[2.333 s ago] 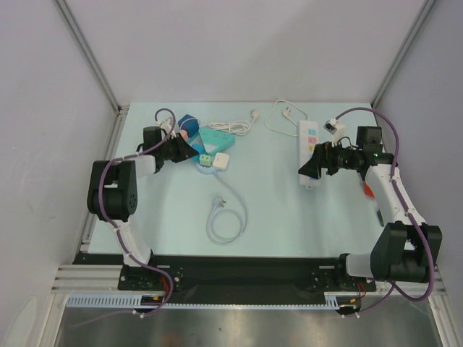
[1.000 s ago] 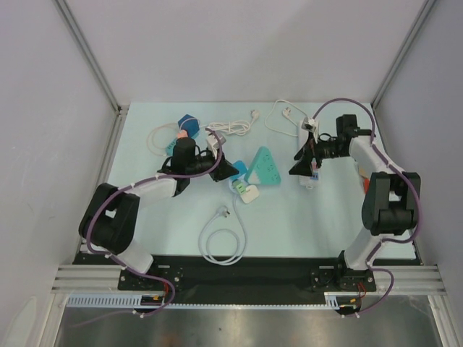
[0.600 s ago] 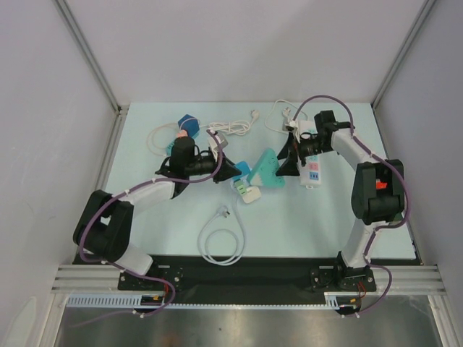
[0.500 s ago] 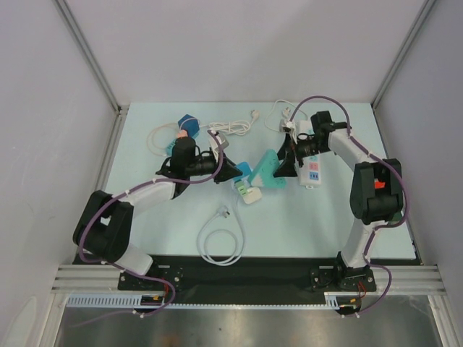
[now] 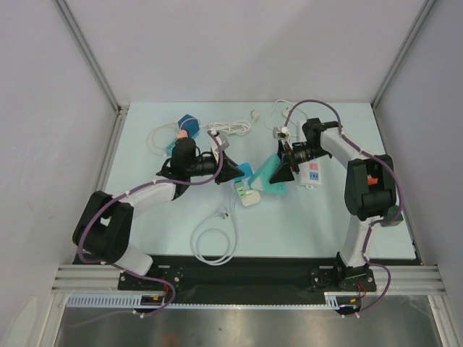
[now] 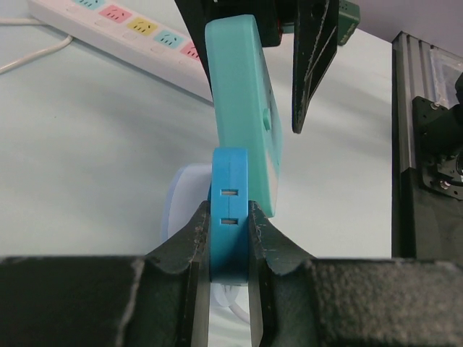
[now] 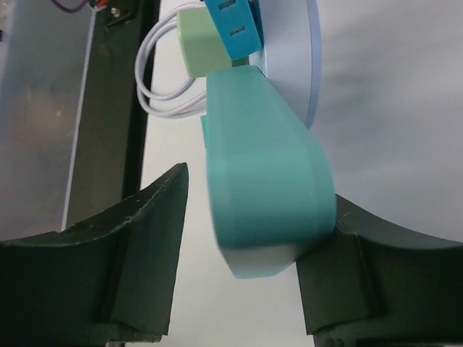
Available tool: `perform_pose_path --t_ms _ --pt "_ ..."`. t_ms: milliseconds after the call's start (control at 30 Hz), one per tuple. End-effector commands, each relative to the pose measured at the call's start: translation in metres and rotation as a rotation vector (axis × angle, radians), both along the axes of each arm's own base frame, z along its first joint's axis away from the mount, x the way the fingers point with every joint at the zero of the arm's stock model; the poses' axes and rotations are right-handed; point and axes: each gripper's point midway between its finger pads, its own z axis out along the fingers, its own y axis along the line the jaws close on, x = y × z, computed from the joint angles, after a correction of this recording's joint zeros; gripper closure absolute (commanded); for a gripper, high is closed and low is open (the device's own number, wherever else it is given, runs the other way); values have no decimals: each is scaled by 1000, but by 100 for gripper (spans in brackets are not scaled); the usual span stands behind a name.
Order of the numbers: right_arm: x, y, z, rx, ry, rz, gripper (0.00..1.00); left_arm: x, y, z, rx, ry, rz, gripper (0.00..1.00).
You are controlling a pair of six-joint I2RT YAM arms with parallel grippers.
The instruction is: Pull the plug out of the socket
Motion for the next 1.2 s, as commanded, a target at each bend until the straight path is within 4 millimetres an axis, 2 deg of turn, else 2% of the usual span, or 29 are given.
perform_pose_path --t_ms 0,133,200,267,300,367,400,467,500,567,600,700,767,800,833,867,900,933,1033,1067,1100,1167 --pt "-14 9 19 78 20 56 41 -4 -7 64 -127 -209 -57 100" --pt "-15 10 23 89 38 56 67 -3 -7 63 -129 -201 -48 100" --pt "-16 10 25 86 42 53 77 -2 -7 61 -127 -198 -41 100" --pt "-15 10 25 80 41 49 95 -2 -6 60 -126 -193 -33 100" --pt "-15 10 26 71 65 40 100 1 -6 59 -124 -193 -20 100" --pt "-14 9 28 60 59 36 100 3 -5 60 -123 -189 -5 96" --pt "-13 9 28 49 66 31 100 4 -4 58 -121 -183 6 84" --pt "-13 6 28 17 91 20 100 8 -2 60 -123 -176 36 69" --pt "-12 6 31 10 88 19 100 11 0 61 -125 -176 54 51" --pt "-12 4 33 2 113 5 100 15 5 62 -136 -165 100 41" --pt "-13 3 33 6 116 -2 100 18 8 67 -150 -176 119 33" --pt "-12 3 34 0 114 -22 100 21 19 70 -178 -160 169 18" --pt "-13 2 36 -13 138 -49 100 21 24 68 -185 -140 193 15" --pt "-7 3 35 -14 112 -60 100 21 27 67 -189 -130 203 14" --pt "-7 3 31 -24 128 -75 100 19 29 59 -186 -110 209 12" --pt "-7 3 32 -38 192 -110 100 18 31 55 -189 -95 216 8" --pt "1 4 35 -30 156 -131 100 17 32 54 -199 -87 220 1" --pt "1 3 30 -42 187 -155 100 12 32 43 -203 -37 219 0" --pt "11 2 37 -41 230 -242 100 11 34 33 -246 46 247 0" --pt "11 -2 32 -42 260 -273 100 9 35 25 -252 89 256 0" --pt "17 -3 37 -25 278 -307 100 12 36 17 -257 130 266 0" --pt "15 -7 43 11 318 -322 100 9 34 8 -284 237 264 0"
